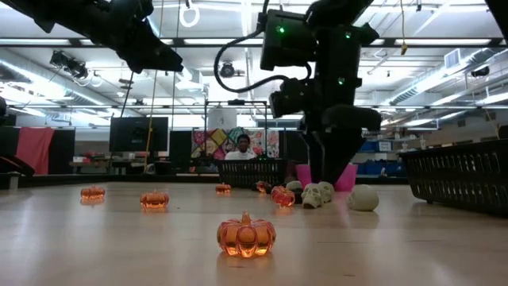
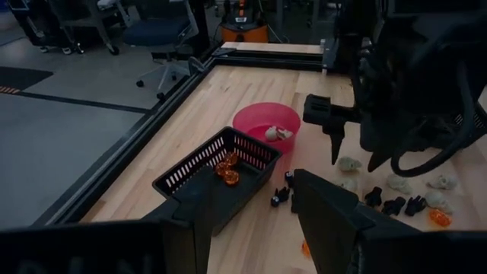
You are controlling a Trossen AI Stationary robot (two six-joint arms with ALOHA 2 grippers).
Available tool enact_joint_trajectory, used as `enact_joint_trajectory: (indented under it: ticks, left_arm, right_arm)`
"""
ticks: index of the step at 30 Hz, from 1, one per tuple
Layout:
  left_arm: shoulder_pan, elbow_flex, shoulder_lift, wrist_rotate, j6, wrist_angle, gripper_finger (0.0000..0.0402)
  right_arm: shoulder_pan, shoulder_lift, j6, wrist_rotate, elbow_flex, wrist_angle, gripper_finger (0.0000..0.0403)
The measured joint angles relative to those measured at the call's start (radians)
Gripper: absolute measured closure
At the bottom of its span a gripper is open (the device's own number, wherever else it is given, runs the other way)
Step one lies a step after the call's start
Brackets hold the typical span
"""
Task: Sort Halloween decoration
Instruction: Put the white skull toy into the pink bowl
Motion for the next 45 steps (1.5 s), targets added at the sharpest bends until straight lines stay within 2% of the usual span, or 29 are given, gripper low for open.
enact_joint_trajectory:
  ticks: [8, 14, 18, 21, 23, 32, 35, 39, 45]
  left_arm:
    - [0.000, 0.000, 0.000, 0.000, 0.000, 0.001, 0.0246]
    - [0.000, 0.000, 0.000, 0.001, -0.017, 0.043, 0.0246]
    - [0.000, 0.000, 0.000, 0.085, -0.052, 0.115, 0.0246]
    - [0.000, 0.000, 0.000, 0.182, -0.055, 0.112, 0.0246]
    - [0.000, 0.000, 0.000, 0.210, -0.056, 0.109, 0.0246]
    - [0.000, 0.000, 0.000, 0.215, -0.071, 0.098, 0.0246]
    - [0.000, 0.000, 0.000, 0.223, -0.101, 0.099, 0.0246]
    - [-0.001, 0.000, 0.000, 0.295, -0.099, 0.098, 0.0246]
    - [-0.016, 0.000, 0.000, 0.324, -0.061, 0.073, 0.0246]
  right_arm:
    - [-0.011, -0.004, -0.036, -0.025, -0.056, 0.065, 0.0169]
    - [-0.012, -0.004, -0.052, -0.022, -0.057, 0.066, 0.0220]
    - [-0.027, -0.004, -0.062, -0.021, -0.057, 0.041, 0.0247]
    - [-0.034, -0.005, -0.068, -0.028, -0.053, 0.025, 0.0247]
    - [-0.037, -0.002, -0.075, -0.028, -0.043, 0.001, 0.0241]
    - [-0.040, 0.001, -0.117, -0.036, -0.014, -0.042, 0.0238]
    - [-0.040, 0.001, -0.133, -0.036, 0.024, -0.115, 0.0238]
    - [-0.047, 0.001, -0.158, -0.019, 0.118, -0.249, 0.0238]
    - [-0.132, -0.044, -0.197, 0.028, 0.157, -0.297, 0.0238]
